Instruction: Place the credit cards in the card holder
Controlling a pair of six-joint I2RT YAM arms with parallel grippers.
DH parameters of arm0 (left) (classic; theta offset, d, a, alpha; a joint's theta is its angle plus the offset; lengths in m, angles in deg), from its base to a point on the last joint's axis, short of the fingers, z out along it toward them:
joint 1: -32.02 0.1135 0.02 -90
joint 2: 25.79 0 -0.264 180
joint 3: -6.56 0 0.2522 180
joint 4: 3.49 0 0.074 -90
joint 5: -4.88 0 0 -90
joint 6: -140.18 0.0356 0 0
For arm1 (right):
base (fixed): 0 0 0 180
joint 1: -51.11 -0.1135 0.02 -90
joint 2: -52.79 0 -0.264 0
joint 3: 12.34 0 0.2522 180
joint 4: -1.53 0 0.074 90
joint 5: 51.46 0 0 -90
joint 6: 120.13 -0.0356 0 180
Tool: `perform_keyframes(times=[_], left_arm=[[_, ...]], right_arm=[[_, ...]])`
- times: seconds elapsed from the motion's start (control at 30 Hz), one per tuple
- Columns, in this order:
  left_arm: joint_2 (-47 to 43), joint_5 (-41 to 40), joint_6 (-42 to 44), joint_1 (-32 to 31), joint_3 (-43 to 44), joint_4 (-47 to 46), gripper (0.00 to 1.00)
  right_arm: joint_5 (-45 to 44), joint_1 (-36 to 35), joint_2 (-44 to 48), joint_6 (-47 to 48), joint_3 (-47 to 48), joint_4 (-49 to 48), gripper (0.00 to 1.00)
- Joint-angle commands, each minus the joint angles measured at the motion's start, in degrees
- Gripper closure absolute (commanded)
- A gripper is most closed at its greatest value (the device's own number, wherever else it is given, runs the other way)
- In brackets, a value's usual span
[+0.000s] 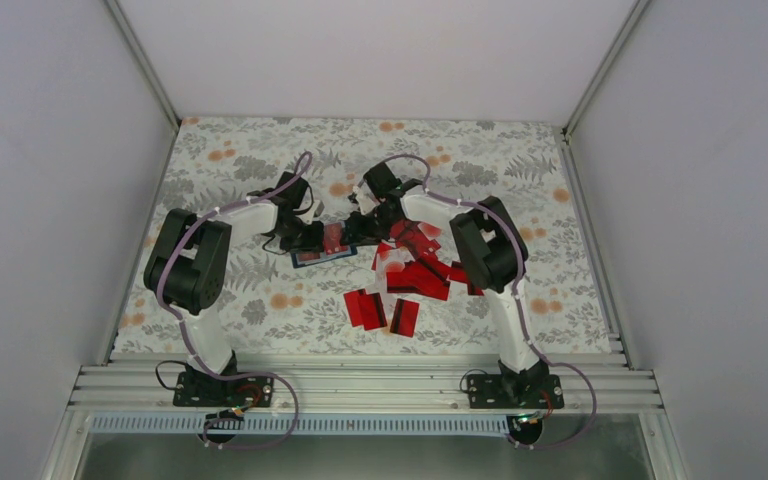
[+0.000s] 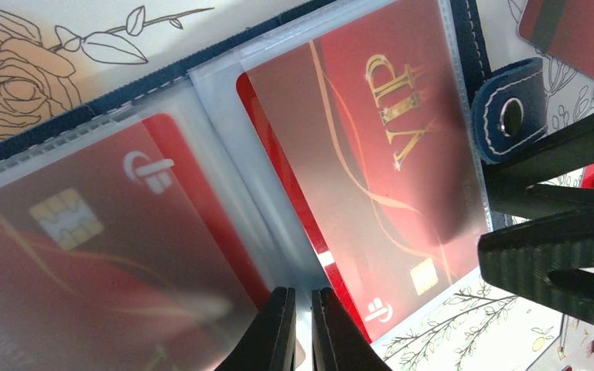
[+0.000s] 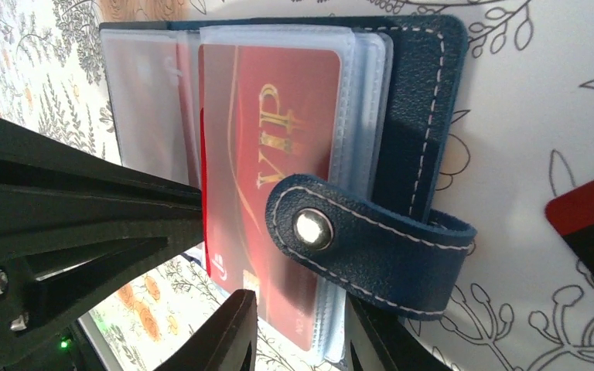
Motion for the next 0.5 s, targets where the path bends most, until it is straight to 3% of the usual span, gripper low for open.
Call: perform_keyframes(times=[0.0,0.47], left_arm=[[2.4,-1.2,0.2,-0.4,-1.6,-0.2,0.92],[2.6,-0.8,0.0,-0.4,-1.4,-0.4,0.92]], right_arm=[[-1.5,-0.7,-1.1,0.3,0.1,0.3,0.7],[3.3,-1.2,-1.7,1.4,1.6,-0.7,0.7]])
